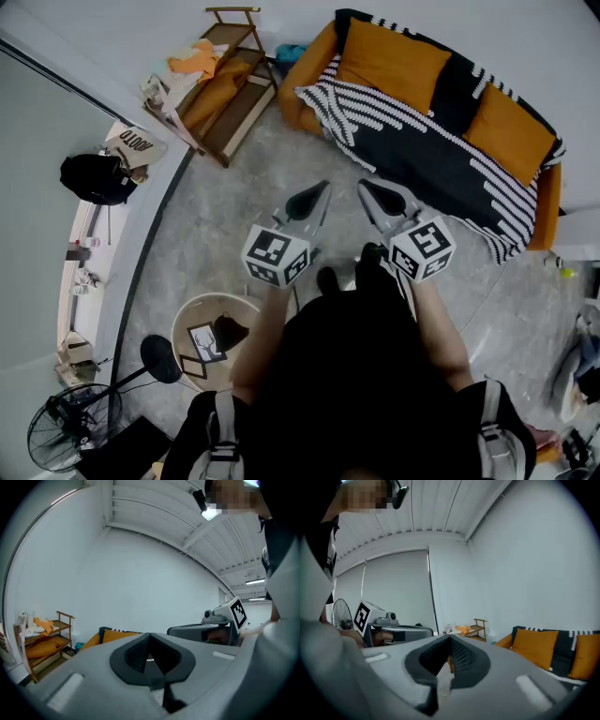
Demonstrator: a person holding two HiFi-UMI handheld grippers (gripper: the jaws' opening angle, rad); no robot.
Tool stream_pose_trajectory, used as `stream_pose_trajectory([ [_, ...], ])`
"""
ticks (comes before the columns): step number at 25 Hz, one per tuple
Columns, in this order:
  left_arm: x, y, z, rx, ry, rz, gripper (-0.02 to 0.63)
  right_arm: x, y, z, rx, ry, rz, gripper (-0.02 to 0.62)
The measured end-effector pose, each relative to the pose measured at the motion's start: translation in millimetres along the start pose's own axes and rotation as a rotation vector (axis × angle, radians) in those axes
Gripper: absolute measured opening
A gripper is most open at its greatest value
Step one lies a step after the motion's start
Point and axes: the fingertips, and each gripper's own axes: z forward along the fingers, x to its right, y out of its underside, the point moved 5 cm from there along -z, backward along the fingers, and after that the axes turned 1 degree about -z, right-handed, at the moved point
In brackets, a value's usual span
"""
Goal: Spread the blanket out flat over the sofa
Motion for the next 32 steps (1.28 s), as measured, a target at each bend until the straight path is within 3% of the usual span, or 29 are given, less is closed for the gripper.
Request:
stream_pose_trajectory([
  [14, 6.0, 6.9, -2.2, -0.012, -0.008, 0.011, 0.011, 0.9, 6.5, -12.1, -0.021, 0.013, -0.018, 0.003],
  [20, 0.9, 18.5, -0.3, -0.038, -0.014, -0.003, 0.011, 5.7, 14.4, -13.0, -0.021, 0.059, -0.033, 0.003],
  [27, -17.4, 21.7, 21.7, -0.067, -0.062, 0.012, 0.011, 41.5, 18.5, 0.9, -0.037, 0.040, 0.032, 0.003],
  [32, -47.7, 18.5, 46.1, -0.091, -0.118, 0.007, 0.011, 80.2, 11.4, 22.0, -0.047, 0.042, -0.024, 0.003],
])
